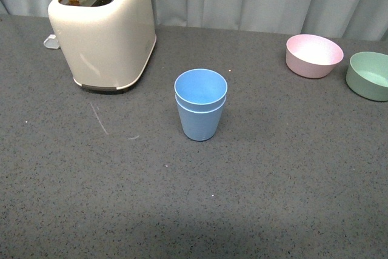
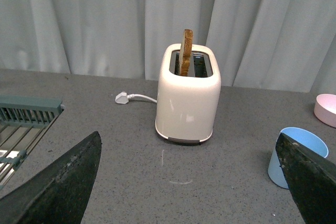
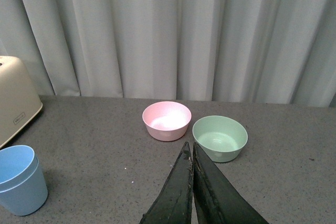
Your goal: Stack blue cups with both arms
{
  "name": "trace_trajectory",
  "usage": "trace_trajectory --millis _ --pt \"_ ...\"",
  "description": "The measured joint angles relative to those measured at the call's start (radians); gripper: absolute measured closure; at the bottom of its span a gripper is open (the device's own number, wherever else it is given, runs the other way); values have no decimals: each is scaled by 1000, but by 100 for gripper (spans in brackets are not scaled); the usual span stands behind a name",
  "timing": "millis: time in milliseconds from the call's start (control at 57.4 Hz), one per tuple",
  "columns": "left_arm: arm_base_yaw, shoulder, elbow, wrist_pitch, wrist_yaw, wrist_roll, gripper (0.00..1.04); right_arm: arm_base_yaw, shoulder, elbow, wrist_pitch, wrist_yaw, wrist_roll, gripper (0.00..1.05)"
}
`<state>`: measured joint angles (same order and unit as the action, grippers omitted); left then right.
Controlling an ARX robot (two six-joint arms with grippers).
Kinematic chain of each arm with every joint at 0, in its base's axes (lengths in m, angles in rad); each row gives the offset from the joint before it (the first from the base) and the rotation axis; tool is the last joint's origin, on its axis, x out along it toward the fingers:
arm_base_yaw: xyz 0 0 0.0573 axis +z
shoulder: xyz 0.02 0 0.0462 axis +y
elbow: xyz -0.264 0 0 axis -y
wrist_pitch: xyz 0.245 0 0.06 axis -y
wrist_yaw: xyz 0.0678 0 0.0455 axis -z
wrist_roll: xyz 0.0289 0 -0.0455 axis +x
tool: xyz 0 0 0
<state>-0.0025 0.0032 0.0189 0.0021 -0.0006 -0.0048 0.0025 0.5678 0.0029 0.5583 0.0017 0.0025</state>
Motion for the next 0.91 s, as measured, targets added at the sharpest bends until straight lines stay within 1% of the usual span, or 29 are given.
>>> trace_trajectory --millis 384,907 --pt "0 0 0 0 0 0 7 0 -219 0 -208 0 0 104" --pt "0 0 0 0 0 0 7 0 -386 0 -372 0 0 104"
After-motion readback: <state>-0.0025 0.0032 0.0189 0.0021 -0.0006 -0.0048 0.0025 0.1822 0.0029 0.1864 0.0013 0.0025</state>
